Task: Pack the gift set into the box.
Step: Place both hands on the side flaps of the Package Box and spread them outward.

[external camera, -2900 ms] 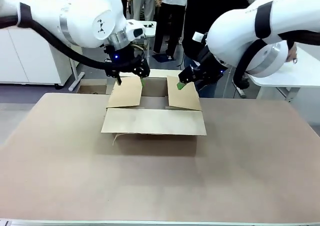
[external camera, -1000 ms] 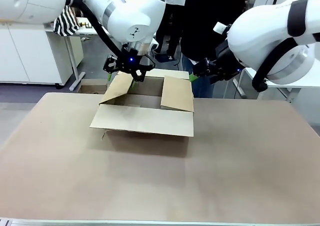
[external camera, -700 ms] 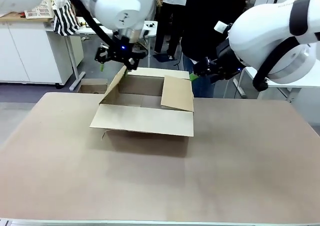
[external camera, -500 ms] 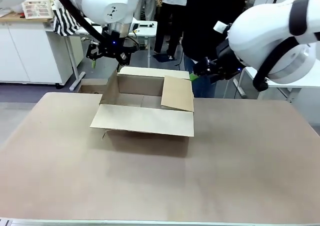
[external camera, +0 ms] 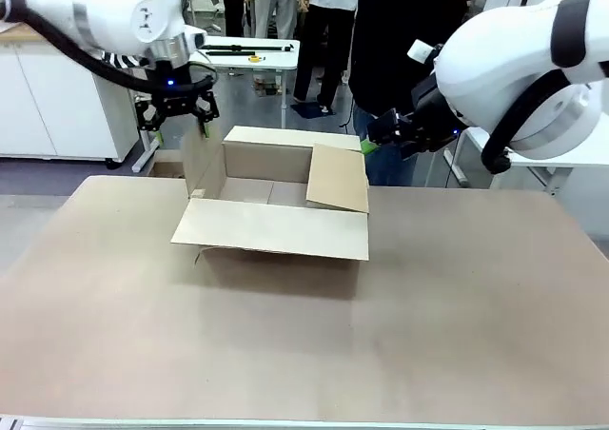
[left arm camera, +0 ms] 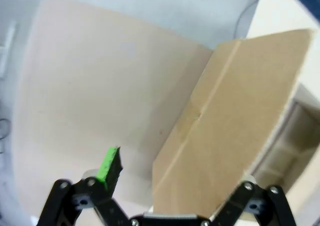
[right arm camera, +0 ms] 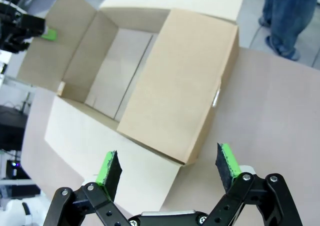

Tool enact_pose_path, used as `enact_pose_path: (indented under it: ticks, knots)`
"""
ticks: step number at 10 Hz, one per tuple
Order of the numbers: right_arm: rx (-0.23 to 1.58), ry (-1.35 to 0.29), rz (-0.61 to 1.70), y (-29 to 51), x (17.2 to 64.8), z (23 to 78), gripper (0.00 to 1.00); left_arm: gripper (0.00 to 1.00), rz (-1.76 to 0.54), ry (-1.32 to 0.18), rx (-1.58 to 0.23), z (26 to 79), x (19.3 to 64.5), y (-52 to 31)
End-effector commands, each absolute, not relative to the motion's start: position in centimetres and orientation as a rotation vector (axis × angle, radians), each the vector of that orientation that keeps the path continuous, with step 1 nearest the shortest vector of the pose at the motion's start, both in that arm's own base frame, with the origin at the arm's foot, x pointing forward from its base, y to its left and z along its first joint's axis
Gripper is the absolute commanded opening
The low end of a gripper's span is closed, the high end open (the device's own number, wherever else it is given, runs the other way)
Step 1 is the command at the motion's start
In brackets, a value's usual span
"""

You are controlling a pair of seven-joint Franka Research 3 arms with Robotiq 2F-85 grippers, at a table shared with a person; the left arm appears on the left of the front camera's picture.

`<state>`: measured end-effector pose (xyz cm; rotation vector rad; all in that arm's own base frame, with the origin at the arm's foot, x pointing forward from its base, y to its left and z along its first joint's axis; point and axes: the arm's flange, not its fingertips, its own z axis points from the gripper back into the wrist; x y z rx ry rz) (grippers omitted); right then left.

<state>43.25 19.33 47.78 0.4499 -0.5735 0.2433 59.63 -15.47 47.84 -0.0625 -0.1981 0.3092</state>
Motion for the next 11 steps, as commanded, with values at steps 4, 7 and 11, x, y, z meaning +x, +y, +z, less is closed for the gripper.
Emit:
enact_pose_path:
  ticks: [4, 7, 11]
  knots:
    - [0.458, -0.562, 0.228, 19.2, 43.3, 48.1, 1.0, 1.0, 0.249, -0.075, -0.396, 43.9, 57.4, -8.2]
    - [0.44, -0.527, 0.245, 20.3, 44.5, 47.8, 1.0, 1.0, 0.271, -0.018, -0.486, 40.7, 57.0, -7.6]
    - [0.148, -0.391, 0.242, 30.1, 55.0, 46.6, 1.0, 1.0, 0.297, -0.053, -0.478, 42.0, 57.7, -7.3]
